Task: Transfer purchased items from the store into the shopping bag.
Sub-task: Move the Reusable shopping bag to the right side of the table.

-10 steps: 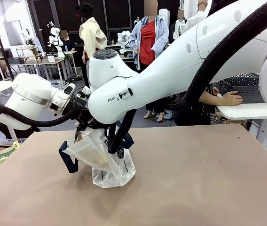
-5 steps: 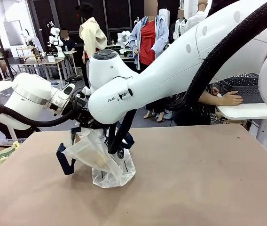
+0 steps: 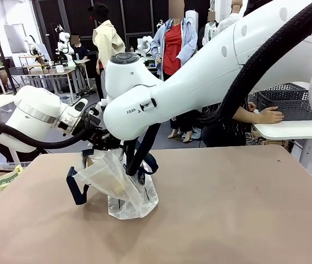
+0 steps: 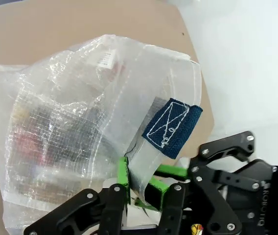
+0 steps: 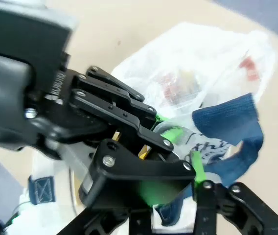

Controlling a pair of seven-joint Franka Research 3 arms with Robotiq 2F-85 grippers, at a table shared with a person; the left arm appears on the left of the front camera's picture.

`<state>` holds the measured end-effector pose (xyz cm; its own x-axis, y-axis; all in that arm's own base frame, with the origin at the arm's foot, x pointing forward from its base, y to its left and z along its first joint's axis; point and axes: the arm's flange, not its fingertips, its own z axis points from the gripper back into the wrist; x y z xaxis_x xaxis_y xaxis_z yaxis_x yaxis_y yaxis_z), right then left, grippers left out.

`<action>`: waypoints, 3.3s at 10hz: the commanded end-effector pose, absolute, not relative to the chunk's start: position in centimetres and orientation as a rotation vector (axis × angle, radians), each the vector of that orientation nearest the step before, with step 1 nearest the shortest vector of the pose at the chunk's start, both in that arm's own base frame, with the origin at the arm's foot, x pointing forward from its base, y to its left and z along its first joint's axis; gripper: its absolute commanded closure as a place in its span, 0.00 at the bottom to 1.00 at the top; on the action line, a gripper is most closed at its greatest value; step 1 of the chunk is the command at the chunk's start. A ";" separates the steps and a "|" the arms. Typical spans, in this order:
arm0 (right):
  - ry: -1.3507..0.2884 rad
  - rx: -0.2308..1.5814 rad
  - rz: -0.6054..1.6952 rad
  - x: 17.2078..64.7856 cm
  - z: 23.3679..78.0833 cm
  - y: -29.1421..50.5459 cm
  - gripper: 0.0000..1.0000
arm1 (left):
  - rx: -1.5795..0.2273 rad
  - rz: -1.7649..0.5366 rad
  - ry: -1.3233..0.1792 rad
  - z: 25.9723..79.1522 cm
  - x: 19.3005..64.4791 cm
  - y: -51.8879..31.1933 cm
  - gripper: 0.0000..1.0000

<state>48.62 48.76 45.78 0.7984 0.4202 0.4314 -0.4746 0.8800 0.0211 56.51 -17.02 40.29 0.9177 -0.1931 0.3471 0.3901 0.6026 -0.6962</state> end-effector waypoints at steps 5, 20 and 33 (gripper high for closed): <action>-0.528 0.204 0.395 44.9 54.7 36.1 0.00 | -0.829 -0.333 -0.242 40.3 56.3 -17.1 1.00; -0.231 0.063 -0.481 44.7 51.9 -6.2 0.00 | -0.546 -0.375 -0.402 46.7 54.7 -15.7 1.00; -0.231 0.063 -0.481 44.7 51.9 -6.2 0.00 | -0.243 0.210 -0.377 63.8 49.4 4.8 1.00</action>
<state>44.74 -6.18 52.02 0.8567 -0.4730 0.2058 0.4564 0.8810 0.1251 48.85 4.74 61.99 0.8998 0.1952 0.3901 -0.0909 0.9586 -0.2700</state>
